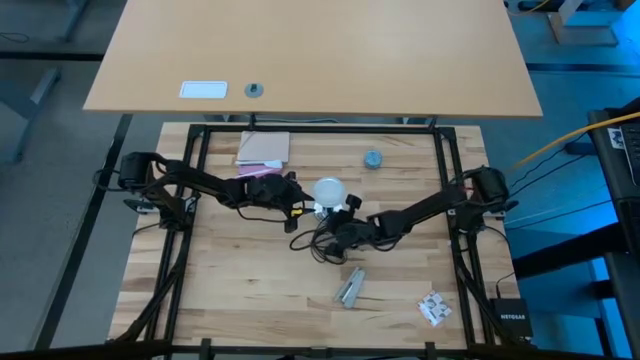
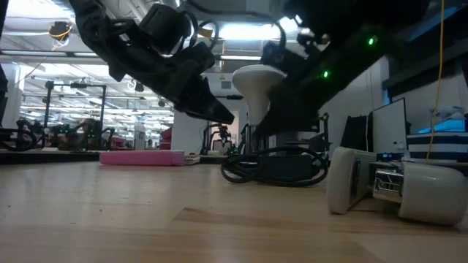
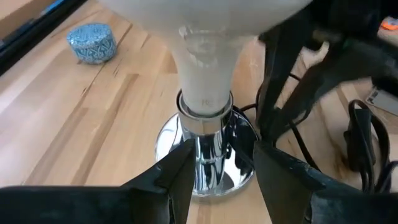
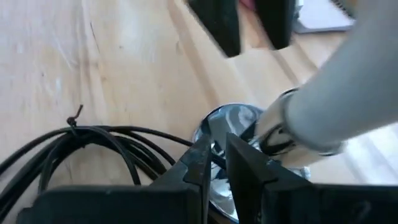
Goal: Screw lightbulb
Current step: Insert light bulb into the lamp
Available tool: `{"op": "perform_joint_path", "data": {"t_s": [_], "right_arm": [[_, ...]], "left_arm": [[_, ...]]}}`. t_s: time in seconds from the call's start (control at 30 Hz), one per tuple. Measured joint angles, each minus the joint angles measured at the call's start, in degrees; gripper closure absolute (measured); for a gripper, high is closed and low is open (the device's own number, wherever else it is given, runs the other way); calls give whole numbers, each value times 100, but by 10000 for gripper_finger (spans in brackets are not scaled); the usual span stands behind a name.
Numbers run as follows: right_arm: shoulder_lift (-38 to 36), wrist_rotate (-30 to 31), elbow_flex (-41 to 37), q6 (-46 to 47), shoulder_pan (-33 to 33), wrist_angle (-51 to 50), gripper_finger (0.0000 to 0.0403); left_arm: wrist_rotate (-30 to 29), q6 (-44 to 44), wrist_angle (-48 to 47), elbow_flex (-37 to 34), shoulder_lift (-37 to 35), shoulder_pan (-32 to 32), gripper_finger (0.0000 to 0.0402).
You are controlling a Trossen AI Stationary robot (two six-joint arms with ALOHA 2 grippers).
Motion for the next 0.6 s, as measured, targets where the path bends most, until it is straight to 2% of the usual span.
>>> {"op": "perform_joint_path", "data": {"t_s": [0.33,0.6], "right_arm": [[-1101,-307,7,-20,71,-1284,352],[-2513,-132,11,-94,631,-3089,352]], "left_arm": [[1,-25,-141,0,-214,-4,249],[3,-10,-708,0,-633,-4,249]]}}
